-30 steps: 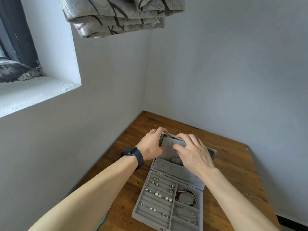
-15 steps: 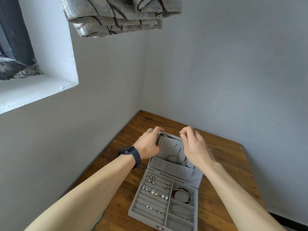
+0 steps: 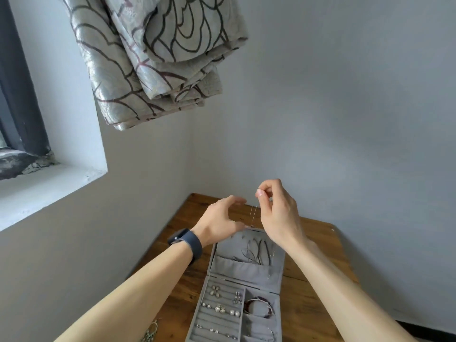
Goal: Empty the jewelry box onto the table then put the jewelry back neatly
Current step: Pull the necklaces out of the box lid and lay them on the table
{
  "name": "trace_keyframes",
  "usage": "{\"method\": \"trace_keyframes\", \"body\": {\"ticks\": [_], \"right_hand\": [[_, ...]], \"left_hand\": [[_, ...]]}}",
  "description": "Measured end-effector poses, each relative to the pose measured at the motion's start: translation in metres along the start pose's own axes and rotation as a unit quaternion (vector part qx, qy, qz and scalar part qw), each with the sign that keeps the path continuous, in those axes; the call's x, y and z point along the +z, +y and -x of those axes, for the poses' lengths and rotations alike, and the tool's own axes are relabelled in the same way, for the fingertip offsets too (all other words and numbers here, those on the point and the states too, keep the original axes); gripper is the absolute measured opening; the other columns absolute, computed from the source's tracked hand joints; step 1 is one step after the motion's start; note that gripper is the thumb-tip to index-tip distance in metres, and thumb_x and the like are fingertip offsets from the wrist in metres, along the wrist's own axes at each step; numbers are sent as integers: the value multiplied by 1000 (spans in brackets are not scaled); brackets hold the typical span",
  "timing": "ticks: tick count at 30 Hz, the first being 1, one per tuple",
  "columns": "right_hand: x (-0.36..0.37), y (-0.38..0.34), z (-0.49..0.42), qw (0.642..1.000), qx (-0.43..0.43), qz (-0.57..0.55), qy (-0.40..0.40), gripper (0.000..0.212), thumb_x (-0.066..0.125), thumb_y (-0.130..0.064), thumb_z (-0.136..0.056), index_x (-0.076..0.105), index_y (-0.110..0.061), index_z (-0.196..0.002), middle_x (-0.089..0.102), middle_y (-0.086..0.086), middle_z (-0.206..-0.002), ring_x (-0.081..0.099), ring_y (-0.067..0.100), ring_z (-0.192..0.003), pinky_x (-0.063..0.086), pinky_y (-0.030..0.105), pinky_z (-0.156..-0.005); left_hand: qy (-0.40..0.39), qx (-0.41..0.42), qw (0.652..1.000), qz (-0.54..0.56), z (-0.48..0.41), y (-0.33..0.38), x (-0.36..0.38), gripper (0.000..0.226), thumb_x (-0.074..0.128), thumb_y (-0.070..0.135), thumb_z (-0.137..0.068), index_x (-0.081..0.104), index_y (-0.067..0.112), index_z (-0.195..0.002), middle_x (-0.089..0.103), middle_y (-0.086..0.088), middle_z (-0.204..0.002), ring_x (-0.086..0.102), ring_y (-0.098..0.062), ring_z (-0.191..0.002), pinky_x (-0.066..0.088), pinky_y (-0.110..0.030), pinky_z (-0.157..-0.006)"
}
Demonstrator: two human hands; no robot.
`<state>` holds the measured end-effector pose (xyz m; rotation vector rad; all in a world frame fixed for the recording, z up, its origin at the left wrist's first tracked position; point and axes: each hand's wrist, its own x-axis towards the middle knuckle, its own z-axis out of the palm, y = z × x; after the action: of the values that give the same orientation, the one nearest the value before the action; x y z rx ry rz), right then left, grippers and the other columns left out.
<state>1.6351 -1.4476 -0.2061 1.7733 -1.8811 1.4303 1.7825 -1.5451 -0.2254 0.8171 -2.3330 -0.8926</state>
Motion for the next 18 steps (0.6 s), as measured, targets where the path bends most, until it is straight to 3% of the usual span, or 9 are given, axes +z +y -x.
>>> {"method": "trace_keyframes", "body": {"ticks": [4, 7, 10, 14, 18], "right_hand": [[-19, -19, -3, 1000, -5, 1, -19, 9, 56, -25, -99, 53, -32, -95, 62, -16, -86, 61, 9, -81, 52, 33, -73], [-36, -33, -3, 999, 8, 0, -32, 8, 61, -31, -96, 58, -38, -94, 66, -16, -88, 62, 3, -81, 51, 23, -70], [-53, -46, 2, 999, 19, -18, -39, 10, 65, -34, -92, 62, -43, -91, 68, -21, -86, 63, 0, -84, 47, 12, -68], [-64, -62, 21, 997, 17, -63, -43, 15, 71, -27, -89, 66, -42, -89, 70, -25, -85, 66, 0, -86, 46, 10, -70], [-68, -74, 39, 990, 38, -128, -36, 19, 73, -22, -88, 70, -41, -88, 72, -22, -87, 68, 1, -86, 49, 11, -74]], "left_hand": [[20, 40, 998, 34, 11, 41, -21, 27, 73, 40, -78, 74, 34, -104, 73, 21, -96, 66, 5, -92, 49, -12, -80], [52, 62, 996, 40, 25, 60, -31, 17, 73, 48, -83, 77, 34, -92, 73, 24, -85, 66, 8, -83, 45, -4, -71], [63, 60, 995, 55, 41, 71, -41, 20, 72, 51, -86, 78, 31, -88, 74, 20, -83, 68, 2, -82, 52, -14, -78], [49, 53, 994, 77, 65, 83, -48, 23, 72, 52, -85, 77, 30, -83, 75, 15, -82, 70, -6, -81, 57, -32, -86], [44, 49, 993, 94, 86, 93, -50, 19, 72, 46, -88, 76, 28, -85, 76, 11, -81, 71, -9, -82, 57, -37, -87]]}}
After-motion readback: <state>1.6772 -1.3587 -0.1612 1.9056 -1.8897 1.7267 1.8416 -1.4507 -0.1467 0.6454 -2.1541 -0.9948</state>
